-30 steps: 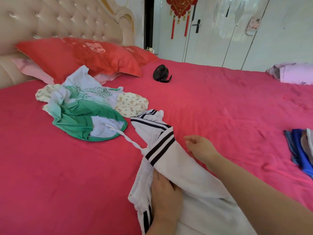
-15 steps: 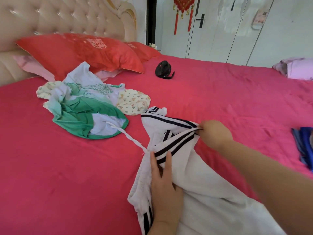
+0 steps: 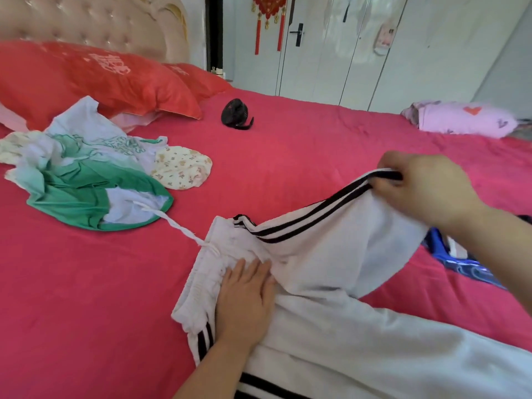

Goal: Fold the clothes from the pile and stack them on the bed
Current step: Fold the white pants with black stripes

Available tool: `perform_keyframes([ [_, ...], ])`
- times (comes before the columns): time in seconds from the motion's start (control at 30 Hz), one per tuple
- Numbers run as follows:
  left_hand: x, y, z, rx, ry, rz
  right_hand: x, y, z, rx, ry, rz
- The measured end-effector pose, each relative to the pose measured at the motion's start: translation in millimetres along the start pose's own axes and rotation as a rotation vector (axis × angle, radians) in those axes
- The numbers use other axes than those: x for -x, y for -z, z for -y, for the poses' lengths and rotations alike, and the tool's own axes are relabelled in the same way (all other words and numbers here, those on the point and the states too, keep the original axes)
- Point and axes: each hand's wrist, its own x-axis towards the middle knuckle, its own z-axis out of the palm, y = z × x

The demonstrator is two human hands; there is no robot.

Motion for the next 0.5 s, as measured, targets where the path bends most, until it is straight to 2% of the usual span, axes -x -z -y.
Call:
perform_keyframes([
  [0.03,-0.7,-0.9,0.4,-0.031,0.000,-0.002,1.8,0.1,-5.0,0.143,-0.015,0.064],
  [0.1,-1.5,-0.2,-1.4,-0.073,0.010,0.005,9.5,-11.7,-12.6,0.249,-0.049,0.321],
  [0.13,-2.1,-0.7,-2.2,-0.071,0.017,0.004,15.1,-20.0,-17.0,0.186,-0.090,0.477],
  [0.17,-2.5,-0.5,-3.0,-0.070,0.019,0.006,21.4,-27.7,-23.1,0.023,-0.169,0.594],
  [0.2,-2.4,-0.1,-3.3,-0.071,0.024,0.020,28.2,-32.9,-30.8,-0.157,-0.267,0.639],
  [0.23,-1.8,0.1,-2.9,-0.070,0.026,0.031,36.2,-38.9,-42.8,-0.298,-0.358,0.588],
  [0.3,-1.1,2.1,-3.2,-0.057,0.028,0.043,51.7,-49.5,-74.6,-0.317,-0.481,0.472],
  [0.33,-1.6,2.8,-6.2,-0.054,0.023,0.044,62.4,-53.9,-92.1,-0.292,-0.536,0.486],
  [0.43,-5.0,5.3,-16.3,-0.038,-0.073,-0.046,94.4,-65.1,-112.3,-0.417,-0.630,0.695],
  [0.5,-9.9,6.2,-41.4,0.000,-0.210,-0.111,110.4,-72.1,-114.1,-0.423,-0.586,0.751],
])
